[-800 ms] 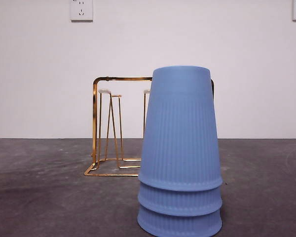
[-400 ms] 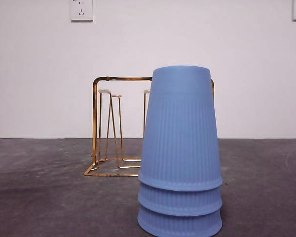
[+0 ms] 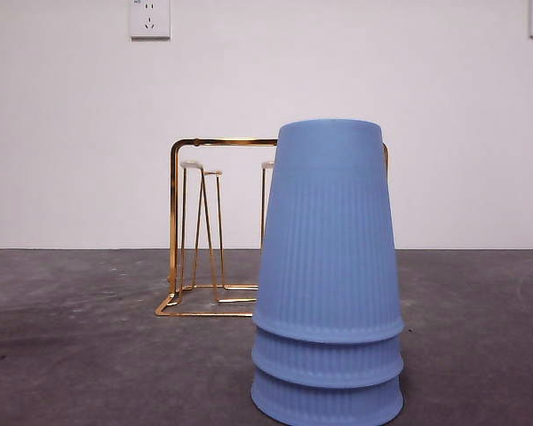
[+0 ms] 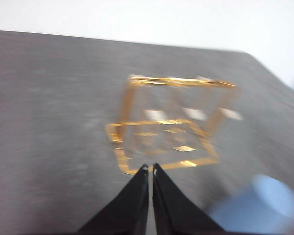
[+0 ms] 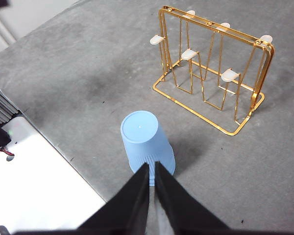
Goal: The left arm pick up the left cup on cup holder and place it on desk, then the right arm insert the right cup into the first cup, and then the left arm insert the mid cup into the first cup
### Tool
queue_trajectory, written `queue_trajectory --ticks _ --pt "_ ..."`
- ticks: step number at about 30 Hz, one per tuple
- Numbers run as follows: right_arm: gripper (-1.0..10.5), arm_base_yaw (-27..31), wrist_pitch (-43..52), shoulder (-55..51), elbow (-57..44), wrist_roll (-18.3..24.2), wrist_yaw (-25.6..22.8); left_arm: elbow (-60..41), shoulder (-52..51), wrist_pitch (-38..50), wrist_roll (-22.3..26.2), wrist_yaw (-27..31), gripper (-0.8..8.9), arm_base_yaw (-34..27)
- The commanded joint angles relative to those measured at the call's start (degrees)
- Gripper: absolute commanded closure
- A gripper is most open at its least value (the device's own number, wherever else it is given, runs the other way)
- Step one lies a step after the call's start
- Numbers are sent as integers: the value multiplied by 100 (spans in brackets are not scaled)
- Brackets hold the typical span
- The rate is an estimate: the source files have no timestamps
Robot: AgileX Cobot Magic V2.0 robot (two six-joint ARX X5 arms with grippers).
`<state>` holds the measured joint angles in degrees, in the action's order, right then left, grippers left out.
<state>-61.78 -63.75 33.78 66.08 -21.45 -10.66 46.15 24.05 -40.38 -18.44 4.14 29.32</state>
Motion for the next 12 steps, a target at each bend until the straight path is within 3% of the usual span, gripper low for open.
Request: queue_trajectory --ticks 1,6,12 --pt "933 -61 68 15 90 0 -9 -861 -446 481 339 24 803 -859" --pt "933 -61 68 15 90 0 -9 -2251 -1276 1091 835 358 803 -1956" --pt "933 -61 68 15 90 -2 -9 -3709 -1982 2839 1346 334 803 -2398"
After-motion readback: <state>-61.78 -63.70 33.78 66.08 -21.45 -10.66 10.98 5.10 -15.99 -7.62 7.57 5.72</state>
